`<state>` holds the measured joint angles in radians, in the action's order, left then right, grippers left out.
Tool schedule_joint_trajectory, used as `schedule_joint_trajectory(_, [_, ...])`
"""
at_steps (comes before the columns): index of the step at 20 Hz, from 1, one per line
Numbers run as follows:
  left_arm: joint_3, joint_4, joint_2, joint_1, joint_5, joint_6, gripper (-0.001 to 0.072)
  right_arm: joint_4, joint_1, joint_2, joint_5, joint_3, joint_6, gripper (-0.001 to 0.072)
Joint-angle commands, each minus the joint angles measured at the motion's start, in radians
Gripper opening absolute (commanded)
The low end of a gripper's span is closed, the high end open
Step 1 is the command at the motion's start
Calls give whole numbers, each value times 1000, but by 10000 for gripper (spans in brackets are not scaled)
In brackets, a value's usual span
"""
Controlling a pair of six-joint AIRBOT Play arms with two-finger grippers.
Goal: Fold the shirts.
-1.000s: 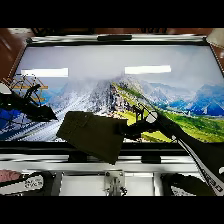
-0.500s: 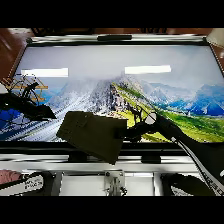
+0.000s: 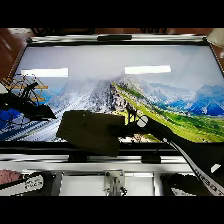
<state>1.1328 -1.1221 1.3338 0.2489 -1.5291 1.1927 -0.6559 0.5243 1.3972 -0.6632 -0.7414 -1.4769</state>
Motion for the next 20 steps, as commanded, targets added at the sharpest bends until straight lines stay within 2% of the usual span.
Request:
schedule_joint_trajectory(1, [0,23,-1,0,3,12,607,1,-112,-64,47,-64,72,67])
schedule_joint_trajectory(6, [0,169,-3,0,40,69,603,-160,-449,-78,-3,-192,72,67])
schedule_joint_trajectory(10, [0,182,-6,-3,31,177,601,-269,-806,-78,-74,-277,72,68])
schedule_joint_trajectory(12, [0,185,-14,-19,35,203,601,-339,-999,-78,-150,-305,72,68])
schedule_joint_trajectory(17, [0,184,-16,-106,69,254,601,-625,-1464,-104,-409,-299,18,67])
schedule_joint_trajectory(20, [0,184,-16,-174,106,272,601,-642,-1699,-161,-433,-193,17,67])
